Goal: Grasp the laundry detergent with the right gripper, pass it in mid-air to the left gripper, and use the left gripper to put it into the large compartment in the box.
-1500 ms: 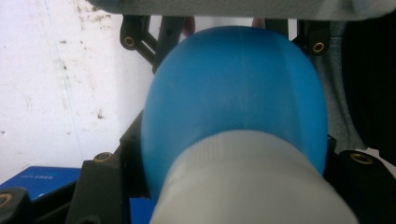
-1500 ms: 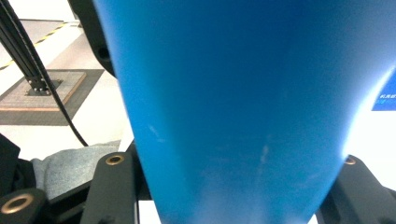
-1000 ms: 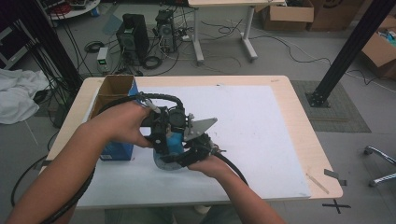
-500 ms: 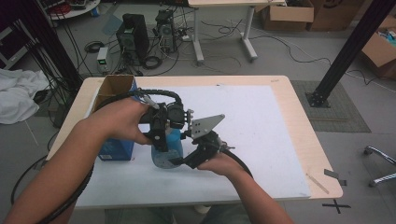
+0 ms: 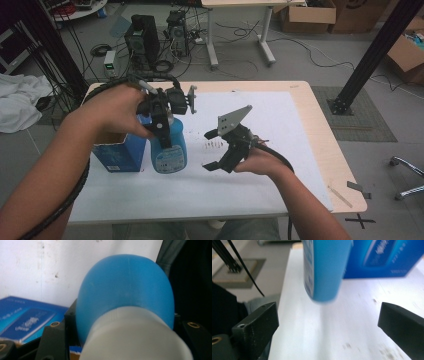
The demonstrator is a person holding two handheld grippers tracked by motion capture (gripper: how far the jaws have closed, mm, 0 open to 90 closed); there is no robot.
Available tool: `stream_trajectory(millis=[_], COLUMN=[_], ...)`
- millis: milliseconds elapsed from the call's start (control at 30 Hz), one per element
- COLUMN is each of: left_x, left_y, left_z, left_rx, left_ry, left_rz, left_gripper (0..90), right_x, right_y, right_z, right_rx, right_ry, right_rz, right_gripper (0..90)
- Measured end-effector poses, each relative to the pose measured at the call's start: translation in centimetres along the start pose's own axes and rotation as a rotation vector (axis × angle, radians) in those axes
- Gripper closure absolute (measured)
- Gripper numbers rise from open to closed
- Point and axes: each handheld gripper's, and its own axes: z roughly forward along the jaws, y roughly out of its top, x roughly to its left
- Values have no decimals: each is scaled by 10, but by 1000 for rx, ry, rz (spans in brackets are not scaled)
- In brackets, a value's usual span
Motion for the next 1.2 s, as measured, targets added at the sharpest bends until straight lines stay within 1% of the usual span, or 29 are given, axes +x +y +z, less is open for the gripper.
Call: stream_trajectory(millis=[67,100,167,267,300,333,367,433,467,500,533,567,600,633,667,700,733,767,800,833,900,933,1000,1033,1067,1200], left_x=[4,7,13,21,25,27,30,35,37,41,44,52,58,63,65,71,73,76,78,80,82,83,84,84,85,86], left_y=[-3,-5,-9,-16,-19,-21,-24,-31,-34,-39,-42,-49,-55,-60,-65,-72,-76,-82,-86,-92,-100,-106,-110,-112,-115,-124], left_z=[-8,-13,-23,-37,-44,-48,-53,-63,-66,-71,-73,-76,-78,-80,-82,-85,-87,-91,-93,-97,-102,-106,-109,-110,-112,-116], left_rx=[-15,-20,-31,-44,-45,-46,-46,-43,-40,-38,-41,-44,-53,-61,-67,-63,-70,-73,-68,-66,-67,-65,-62,-58,-55,-58], left_ry=[-5,-12,-22,-35,-37,-38,-35,-27,-25,-25,-35,-65,-87,-109,-121,-133,-130,-127,-127,-118,-110,-103,-93,-85,-74,-64], left_rz=[-36,-69,-126,-228,-269,-298,-327,-398,-423,-458,-482,-537,-580,-626,-664,-709,-733,-780,-813,-863,-947,-1004,-1054,-1072,-1098,-1191], left_gripper=[386,386,386,385,385,385,385,385,386,386,385,386,386,386,386,386,385,386,386,386,386,386,386,386,386,386], right_x=[-4,-5,-9,-16,-17,-18,-19,-22,-23,-24,-25,-26,-26,-27,-28,-28,-29,-29,-29,-29,-29,-28,-27,-26,-26,-22], right_y=[3,4,7,11,12,13,14,14,14,13,12,11,9,7,6,4,3,2,0,0,-2,-2,-2,-2,-2,-2], right_z=[-8,-12,-19,-26,-28,-31,-33,-38,-40,-41,-44,-45,-46,-47,-48,-48,-49,-49,-50,-50,-49,-48,-47,-47,-46,-46], right_rx=[43,62,119,226,253,295,316,373,397,416,448,470,509,533,555,569,591,600,617,626,640,644,651,652,652,664], right_ry=[-4,-5,-3,2,0,7,11,10,13,16,26,34,34,33,36,35,35,35,36,34,39,39,43,43,45,49], right_rz=[-2,-2,1,2,-1,-4,-4,-12,-9,-4,2,3,-2,-1,1,-3,-1,0,-4,-5,-15,-18,-28,-31,-35,-50], right_gripper=[25,24,0,0,0,0,0,0,0,0,0,0,0,0,0,0,0,0,0,0,0,0,0,0,0,0])
